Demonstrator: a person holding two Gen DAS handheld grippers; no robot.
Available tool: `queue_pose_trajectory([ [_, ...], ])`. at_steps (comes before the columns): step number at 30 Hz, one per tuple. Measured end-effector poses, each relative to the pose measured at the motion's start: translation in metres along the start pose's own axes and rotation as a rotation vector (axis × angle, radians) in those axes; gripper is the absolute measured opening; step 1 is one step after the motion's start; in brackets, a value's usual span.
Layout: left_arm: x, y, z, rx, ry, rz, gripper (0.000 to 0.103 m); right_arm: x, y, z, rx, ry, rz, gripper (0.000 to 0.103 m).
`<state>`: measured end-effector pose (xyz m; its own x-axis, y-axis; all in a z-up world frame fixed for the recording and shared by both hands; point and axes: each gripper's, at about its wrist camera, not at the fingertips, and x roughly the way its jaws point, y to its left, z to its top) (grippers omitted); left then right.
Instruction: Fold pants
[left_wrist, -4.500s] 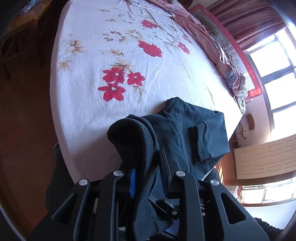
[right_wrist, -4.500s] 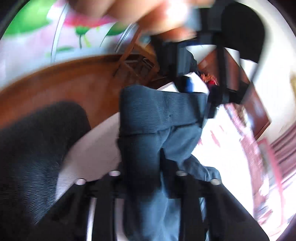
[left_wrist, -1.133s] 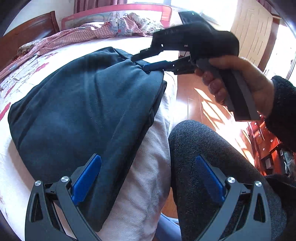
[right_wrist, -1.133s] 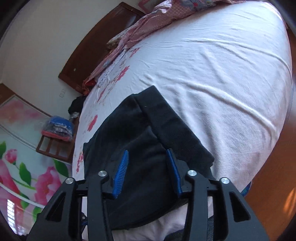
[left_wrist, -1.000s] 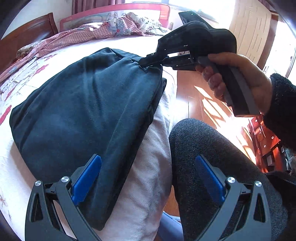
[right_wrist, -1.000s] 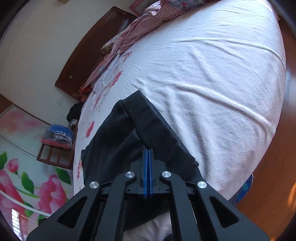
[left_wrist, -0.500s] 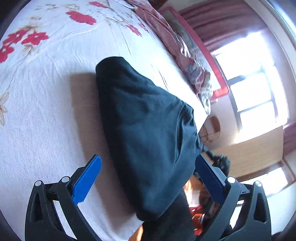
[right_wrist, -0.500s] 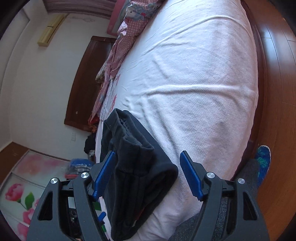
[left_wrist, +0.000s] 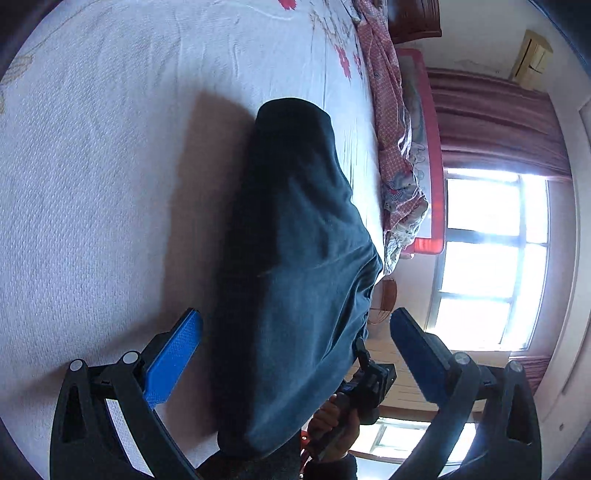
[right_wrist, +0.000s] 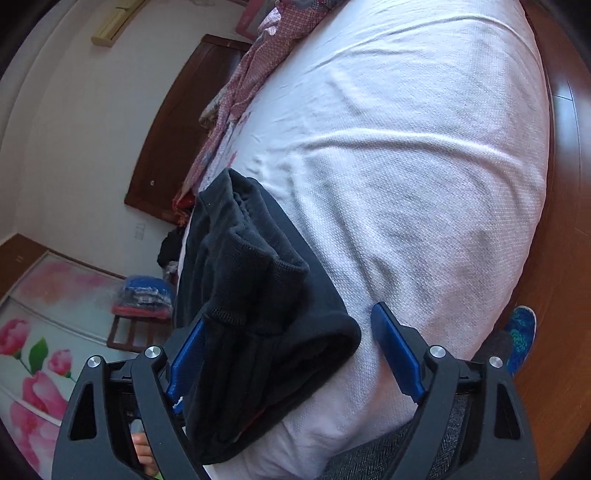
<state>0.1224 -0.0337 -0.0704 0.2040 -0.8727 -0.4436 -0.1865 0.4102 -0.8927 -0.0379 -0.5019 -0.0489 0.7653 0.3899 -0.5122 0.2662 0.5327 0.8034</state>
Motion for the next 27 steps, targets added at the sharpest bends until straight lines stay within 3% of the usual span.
queue_pose_trajectory([
  [4,0.012,0.004,-0.003,-0.032,0.031,-0.072,0.101,-0.005,0.005,-0.002,-0.007,-0.012,0.063,0.088],
  [10,0.018,0.001,-0.003,-0.033,0.034,-0.045,0.101,-0.006,-0.001,0.001,0.023,0.003,0.066,0.088],
  [13,0.013,0.006,-0.007,-0.062,-0.001,0.010,0.101,-0.005,-0.001,0.000,0.025,0.007,0.072,0.088],
  [16,0.029,-0.003,-0.008,-0.021,0.031,0.091,0.101,-0.006,-0.002,0.000,0.032,0.006,0.075,0.088],
  [19,0.048,-0.014,-0.014,0.018,0.113,0.035,0.101,-0.006,0.003,0.000,0.004,0.005,0.066,0.088],
  [25,0.052,-0.006,-0.007,-0.024,0.104,-0.031,0.100,0.002,0.008,0.002,-0.013,0.037,0.033,0.088],
  [27,0.055,-0.007,-0.006,-0.017,0.104,-0.001,0.096,0.006,0.016,0.000,-0.059,0.037,-0.003,0.088],
])
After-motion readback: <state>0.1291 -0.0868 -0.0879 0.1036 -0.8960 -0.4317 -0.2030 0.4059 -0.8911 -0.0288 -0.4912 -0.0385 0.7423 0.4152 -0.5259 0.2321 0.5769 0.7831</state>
